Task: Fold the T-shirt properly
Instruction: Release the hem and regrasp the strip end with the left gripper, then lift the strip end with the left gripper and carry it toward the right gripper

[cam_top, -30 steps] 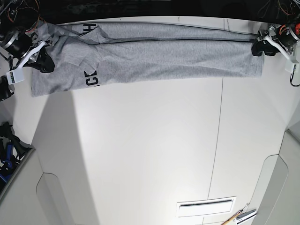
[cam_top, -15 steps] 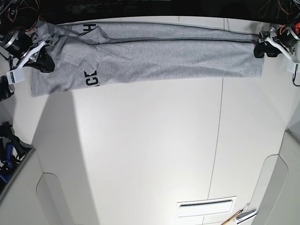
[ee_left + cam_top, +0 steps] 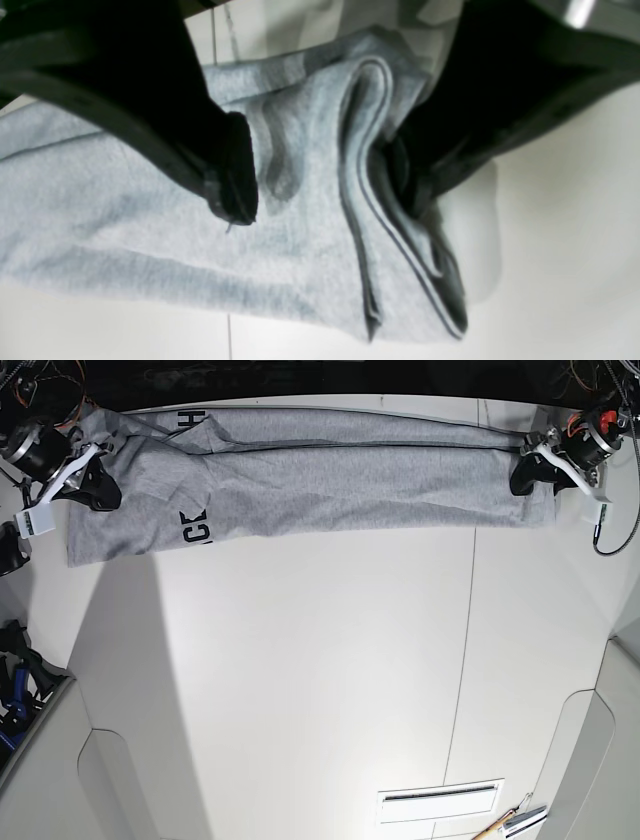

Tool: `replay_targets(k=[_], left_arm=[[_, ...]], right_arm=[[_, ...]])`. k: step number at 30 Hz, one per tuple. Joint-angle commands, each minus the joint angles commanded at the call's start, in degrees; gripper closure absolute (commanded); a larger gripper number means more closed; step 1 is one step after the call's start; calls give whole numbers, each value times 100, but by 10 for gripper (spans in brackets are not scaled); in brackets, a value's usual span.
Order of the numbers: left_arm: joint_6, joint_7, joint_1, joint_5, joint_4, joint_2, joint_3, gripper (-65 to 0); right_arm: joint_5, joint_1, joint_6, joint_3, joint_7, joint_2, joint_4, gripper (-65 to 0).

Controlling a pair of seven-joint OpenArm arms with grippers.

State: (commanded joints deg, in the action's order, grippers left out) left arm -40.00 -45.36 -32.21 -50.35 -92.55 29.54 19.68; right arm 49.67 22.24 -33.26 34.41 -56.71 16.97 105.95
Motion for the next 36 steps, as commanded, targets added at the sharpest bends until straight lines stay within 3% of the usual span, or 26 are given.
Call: replay_targets(k=[3,4,7,10,13,17,22,29,36], left_arm=[[0,101,52,4,-4,0,0,-17],[0,101,101,7,-7,-2,0,0],[0,98,308,103,-39,0,17,0],[38,94,575,560,-273,2,98,0],[480,96,876,1189,-586,4,299,0],[489,101,1182,1860,-852,76,522,0],[790,146,1235,1910,-1316,446,520,0],[786,125,1191,1801,-1469,431,518,0],[784,96,1187,1794,-1469,278,514,0]], right_arm=[[92,-2,-2,2,13,2,0,0],[92,0,-2,2,13,2,0,0],[94,0,0,9,13,2,0,0],[304,-4,-2,175,13,2,2,0],[352,-151,-4,662,-9,4,2,0],[503,-365,-4,1342,-105,7,2,0],[501,-358,-4,1423,-208,63,2,0],[575,-199,-20,1421,-363,-68,2,0],[778,323,-85,1421,-374,-546,2,0]])
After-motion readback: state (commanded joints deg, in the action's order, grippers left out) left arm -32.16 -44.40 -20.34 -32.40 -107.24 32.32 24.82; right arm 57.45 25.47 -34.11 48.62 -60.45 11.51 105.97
